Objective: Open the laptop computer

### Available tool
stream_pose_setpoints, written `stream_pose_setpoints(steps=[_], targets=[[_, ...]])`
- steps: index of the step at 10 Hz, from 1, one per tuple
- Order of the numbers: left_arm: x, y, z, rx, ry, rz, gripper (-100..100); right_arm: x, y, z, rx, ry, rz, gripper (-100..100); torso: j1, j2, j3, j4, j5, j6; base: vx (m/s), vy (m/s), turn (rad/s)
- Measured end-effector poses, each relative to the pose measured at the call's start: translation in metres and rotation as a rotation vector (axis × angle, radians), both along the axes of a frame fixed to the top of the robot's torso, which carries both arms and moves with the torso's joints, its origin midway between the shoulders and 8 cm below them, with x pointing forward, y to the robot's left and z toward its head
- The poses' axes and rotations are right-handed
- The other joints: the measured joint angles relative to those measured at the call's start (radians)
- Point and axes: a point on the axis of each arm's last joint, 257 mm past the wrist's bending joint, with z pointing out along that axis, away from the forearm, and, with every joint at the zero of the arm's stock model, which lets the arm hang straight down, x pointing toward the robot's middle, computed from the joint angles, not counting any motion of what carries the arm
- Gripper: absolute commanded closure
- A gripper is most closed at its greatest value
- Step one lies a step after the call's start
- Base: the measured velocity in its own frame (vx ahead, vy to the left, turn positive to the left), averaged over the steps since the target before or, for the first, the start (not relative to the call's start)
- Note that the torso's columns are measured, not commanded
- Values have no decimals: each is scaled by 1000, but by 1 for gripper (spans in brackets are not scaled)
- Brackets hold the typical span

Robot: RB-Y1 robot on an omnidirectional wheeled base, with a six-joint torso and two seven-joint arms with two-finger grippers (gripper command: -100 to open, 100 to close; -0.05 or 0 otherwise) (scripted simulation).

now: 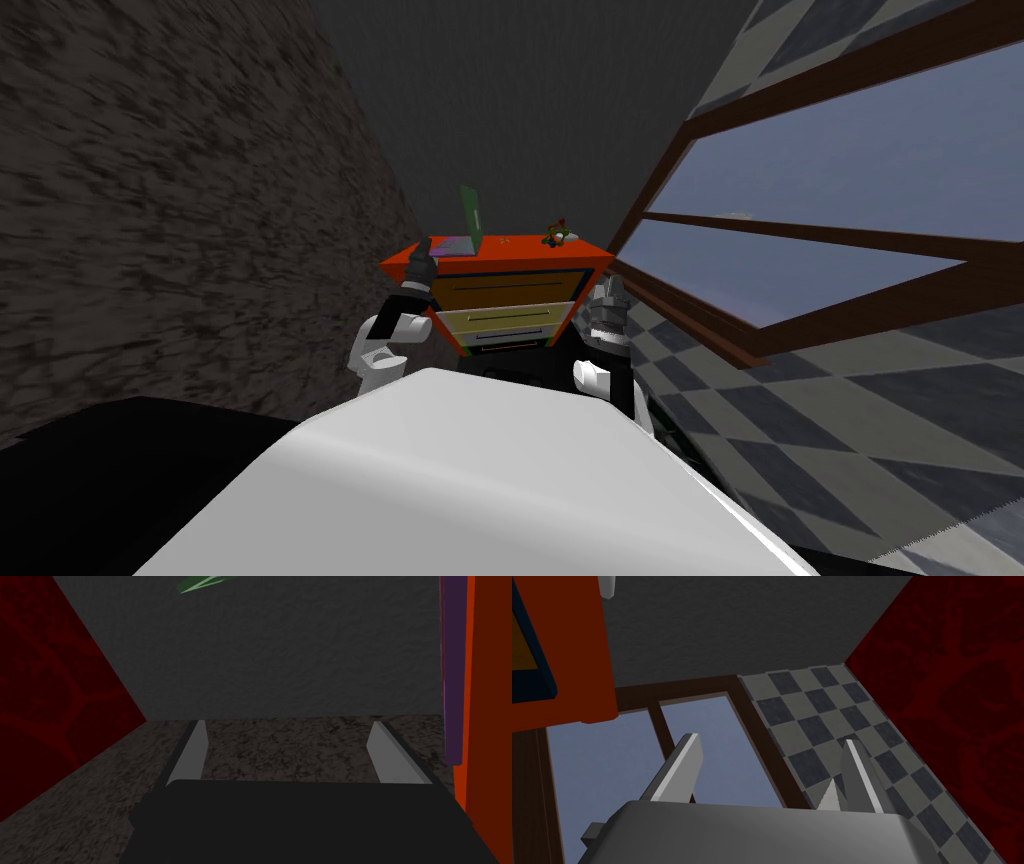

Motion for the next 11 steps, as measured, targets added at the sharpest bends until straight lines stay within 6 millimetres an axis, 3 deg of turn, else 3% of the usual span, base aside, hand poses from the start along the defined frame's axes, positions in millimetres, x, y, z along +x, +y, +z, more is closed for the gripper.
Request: stream_pose_setpoints(steps=[11], targets=[[10,29,21,67,100,110,-100,0,0,0,0,0,0,0,3,3,2,1,1,0,99,-56,-17]])
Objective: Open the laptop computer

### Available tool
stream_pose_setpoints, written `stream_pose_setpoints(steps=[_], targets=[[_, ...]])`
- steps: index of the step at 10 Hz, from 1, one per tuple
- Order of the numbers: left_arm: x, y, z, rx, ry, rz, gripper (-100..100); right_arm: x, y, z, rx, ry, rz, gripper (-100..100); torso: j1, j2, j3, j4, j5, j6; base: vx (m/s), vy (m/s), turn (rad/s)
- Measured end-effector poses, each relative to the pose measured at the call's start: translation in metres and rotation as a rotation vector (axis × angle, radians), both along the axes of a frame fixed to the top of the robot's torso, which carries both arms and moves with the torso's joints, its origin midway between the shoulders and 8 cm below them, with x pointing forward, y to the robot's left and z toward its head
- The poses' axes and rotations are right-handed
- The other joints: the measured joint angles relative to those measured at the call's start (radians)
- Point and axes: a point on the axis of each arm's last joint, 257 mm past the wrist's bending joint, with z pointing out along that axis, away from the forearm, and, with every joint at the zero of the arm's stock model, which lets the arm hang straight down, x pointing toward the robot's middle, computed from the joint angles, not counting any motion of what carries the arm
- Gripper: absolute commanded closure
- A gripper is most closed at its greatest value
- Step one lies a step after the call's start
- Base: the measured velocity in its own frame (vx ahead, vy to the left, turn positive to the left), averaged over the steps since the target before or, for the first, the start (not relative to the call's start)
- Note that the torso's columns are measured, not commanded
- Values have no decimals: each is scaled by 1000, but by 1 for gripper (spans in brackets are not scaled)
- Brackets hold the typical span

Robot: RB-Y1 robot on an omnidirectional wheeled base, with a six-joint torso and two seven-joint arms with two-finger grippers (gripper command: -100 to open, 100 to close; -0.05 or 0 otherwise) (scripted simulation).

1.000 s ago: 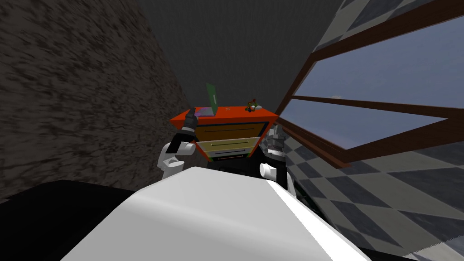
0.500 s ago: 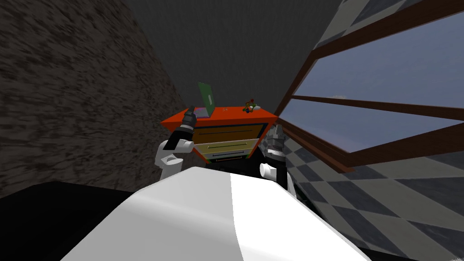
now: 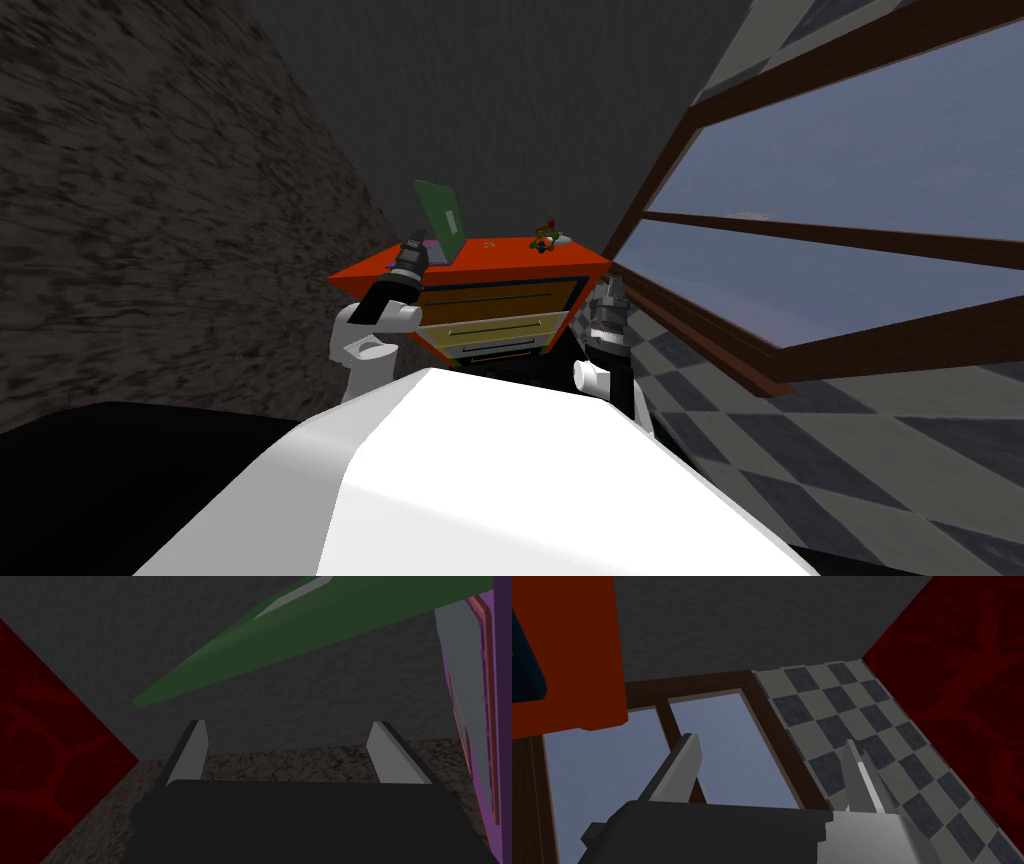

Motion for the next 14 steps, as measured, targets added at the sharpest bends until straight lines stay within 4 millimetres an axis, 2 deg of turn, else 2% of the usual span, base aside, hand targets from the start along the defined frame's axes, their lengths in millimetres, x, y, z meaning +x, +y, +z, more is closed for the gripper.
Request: stream_pose_setpoints(steps=[3,6,12,13,14], targets=[[-4,2,14,29,3,18,-100,0,0,0,0,0,0,0,1,3,2,1,0,0,75,-38,-12],[-15,-6,39,68,-31,18,-100,0,0,0,0,0,0,0,0,2,1,1,0,0,36,-16,-3],[-25,-8,55,70,-32,22,-100,0,0,0,0,0,0,0,-1,1,1,0,0,0,46,10,-4],[-25,-7,55,69,-30,22,100,0,0,0,0,0,0,0,-2,4,2,1,0,0,-28,-3,-13],[-23,-9,53,70,-34,19,100,0,0,0,0,0,0,0,1,5,2,0,2,-1,-57,-5,13]])
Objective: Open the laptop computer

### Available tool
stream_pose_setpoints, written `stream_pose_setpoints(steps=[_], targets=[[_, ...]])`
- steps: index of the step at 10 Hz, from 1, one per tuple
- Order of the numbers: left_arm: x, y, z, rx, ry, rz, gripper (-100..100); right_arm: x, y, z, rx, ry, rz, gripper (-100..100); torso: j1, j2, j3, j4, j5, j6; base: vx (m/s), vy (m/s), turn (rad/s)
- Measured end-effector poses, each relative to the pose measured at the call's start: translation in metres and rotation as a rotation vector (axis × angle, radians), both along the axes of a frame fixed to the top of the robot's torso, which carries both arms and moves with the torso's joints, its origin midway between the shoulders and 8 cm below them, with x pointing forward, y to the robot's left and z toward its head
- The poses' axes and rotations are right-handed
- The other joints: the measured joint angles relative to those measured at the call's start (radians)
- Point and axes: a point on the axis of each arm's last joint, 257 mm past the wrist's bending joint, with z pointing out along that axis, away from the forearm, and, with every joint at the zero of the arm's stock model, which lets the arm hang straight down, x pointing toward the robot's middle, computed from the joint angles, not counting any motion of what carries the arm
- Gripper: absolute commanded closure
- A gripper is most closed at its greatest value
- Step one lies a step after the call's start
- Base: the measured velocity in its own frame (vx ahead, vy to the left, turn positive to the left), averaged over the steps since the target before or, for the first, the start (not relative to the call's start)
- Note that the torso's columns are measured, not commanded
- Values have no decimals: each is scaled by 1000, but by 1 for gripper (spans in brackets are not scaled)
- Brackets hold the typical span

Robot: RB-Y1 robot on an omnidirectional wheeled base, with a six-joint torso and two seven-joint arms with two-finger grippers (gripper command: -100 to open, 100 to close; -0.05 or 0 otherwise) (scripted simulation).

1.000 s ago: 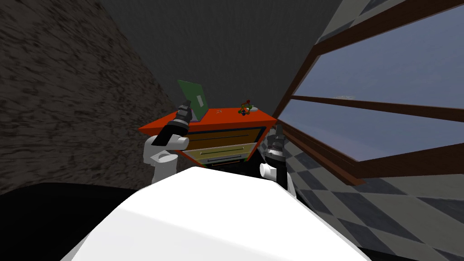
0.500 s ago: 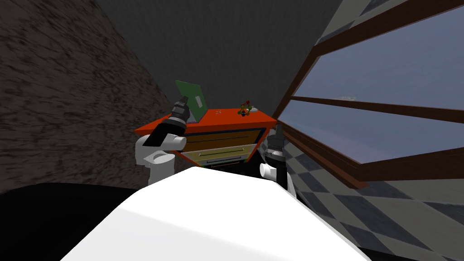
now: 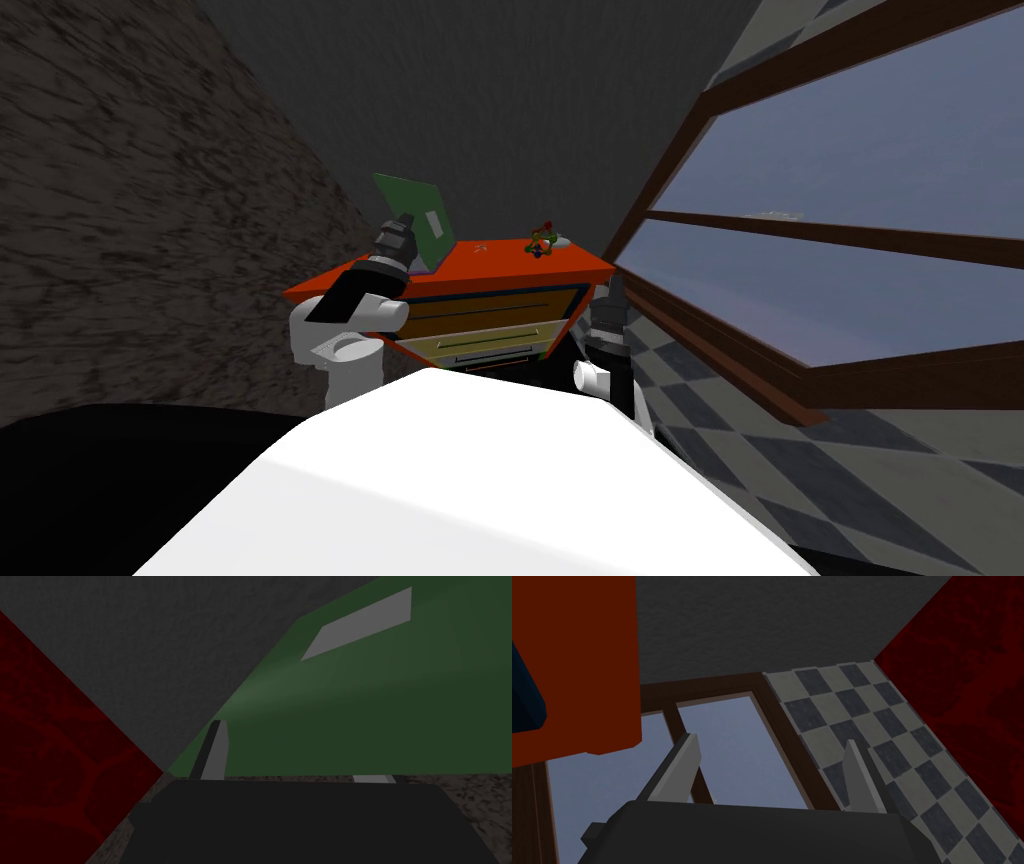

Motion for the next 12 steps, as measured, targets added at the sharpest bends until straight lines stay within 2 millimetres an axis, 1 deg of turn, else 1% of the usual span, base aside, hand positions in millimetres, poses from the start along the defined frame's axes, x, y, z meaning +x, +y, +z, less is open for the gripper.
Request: stream_pose_setpoints(steps=[2,3,7,12], targets=[[3,2,-3,11,-13,5,100,0,0,0,0,0,0,0,-1,4,0,-4,6,0,-46,-6,3],[3,1,-2,15,-19,5,100,0,0,0,0,0,0,0,-1,1,0,-1,2,0,14,5,95],[3,15,2,-150,-56,-19,100,0,0,0,0,0,0,0,0,-8,-5,-3,0,2,22,-1,70],[6,30,-5,-354,-85,-53,100,0,0,0,0,0,0,0,-1,-7,-4,-1,-2,2,18,-1,51]])
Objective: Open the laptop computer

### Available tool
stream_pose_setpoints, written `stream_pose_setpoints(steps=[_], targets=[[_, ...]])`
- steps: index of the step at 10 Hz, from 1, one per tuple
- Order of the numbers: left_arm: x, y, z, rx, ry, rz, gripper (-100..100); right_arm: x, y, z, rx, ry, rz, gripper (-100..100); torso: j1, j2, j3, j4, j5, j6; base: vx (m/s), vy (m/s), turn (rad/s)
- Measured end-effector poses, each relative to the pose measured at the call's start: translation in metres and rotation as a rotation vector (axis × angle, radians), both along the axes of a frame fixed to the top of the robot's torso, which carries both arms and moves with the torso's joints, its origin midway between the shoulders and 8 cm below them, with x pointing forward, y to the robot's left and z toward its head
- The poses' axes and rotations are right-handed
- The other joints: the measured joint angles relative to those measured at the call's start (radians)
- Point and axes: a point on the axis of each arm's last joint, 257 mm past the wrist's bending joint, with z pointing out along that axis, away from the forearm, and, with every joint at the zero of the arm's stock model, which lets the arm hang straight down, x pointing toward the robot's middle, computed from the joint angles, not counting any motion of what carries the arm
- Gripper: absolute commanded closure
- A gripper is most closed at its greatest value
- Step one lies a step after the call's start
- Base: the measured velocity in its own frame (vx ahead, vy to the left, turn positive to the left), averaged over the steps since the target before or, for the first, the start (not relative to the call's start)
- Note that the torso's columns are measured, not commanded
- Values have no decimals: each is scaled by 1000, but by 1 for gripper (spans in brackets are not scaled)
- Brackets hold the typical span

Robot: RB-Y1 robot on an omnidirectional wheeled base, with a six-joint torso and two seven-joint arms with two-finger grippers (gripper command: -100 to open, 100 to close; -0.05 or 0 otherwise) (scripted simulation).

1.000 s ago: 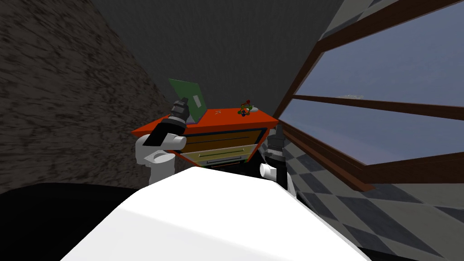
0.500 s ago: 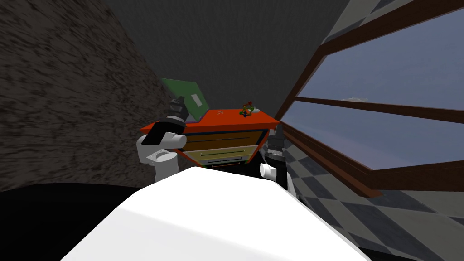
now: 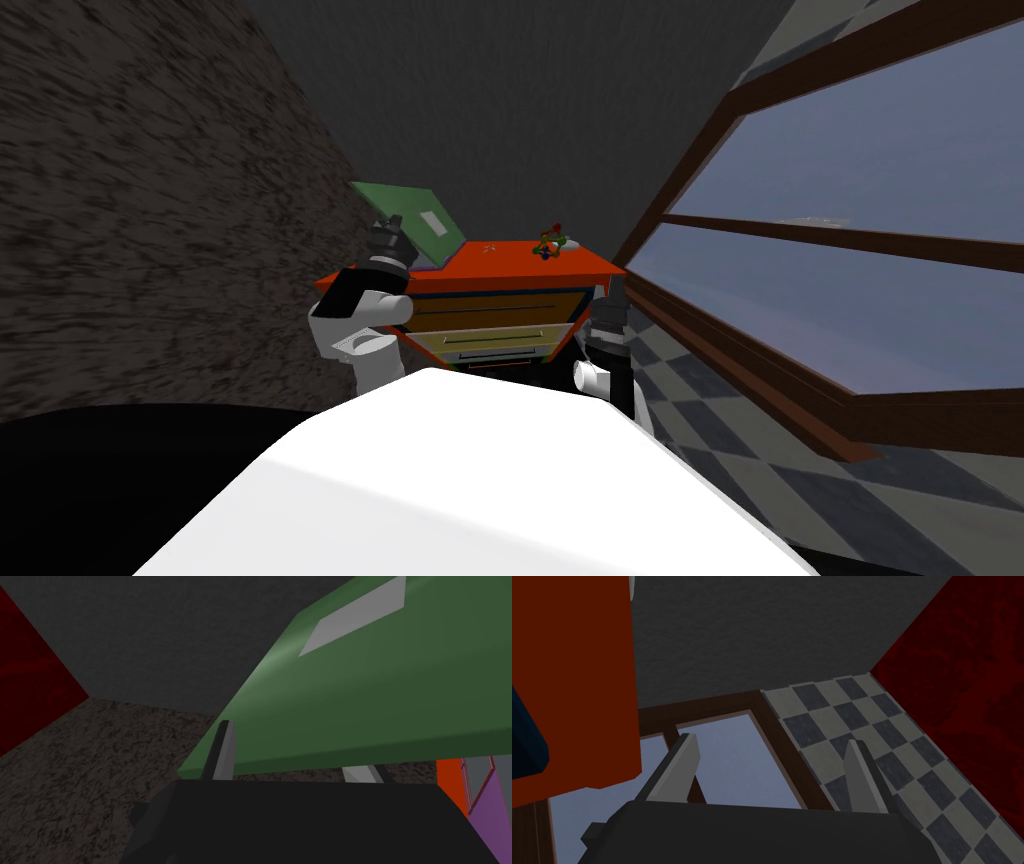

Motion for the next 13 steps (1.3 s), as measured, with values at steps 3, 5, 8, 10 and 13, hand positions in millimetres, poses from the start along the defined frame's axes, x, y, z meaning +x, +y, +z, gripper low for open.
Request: stream_pose_setpoints(steps=[3,5,8,10,13], targets=[[4,8,-6,-94,-14,-16,100,0,0,0,0,0,0,0,1,4,2,1,0,-1,16,-13,98],[7,14,-15,-182,-26,-32,100,0,0,0,0,0,0,0,0,3,2,1,0,0,9,-15,66],[14,21,-26,-306,-44,-57,100,0,0,0,0,0,0,0,-1,4,3,2,-1,-1,13,-11,73],[17,24,-34,-389,-58,-74,100,0,0,0,0,0,0,0,-1,5,3,2,-1,-1,9,-9,47],[22,32,-45,-486,-62,-93,-100,0,0,0,0,0,0,0,-2,5,4,2,-1,-1,15,-30,82]])
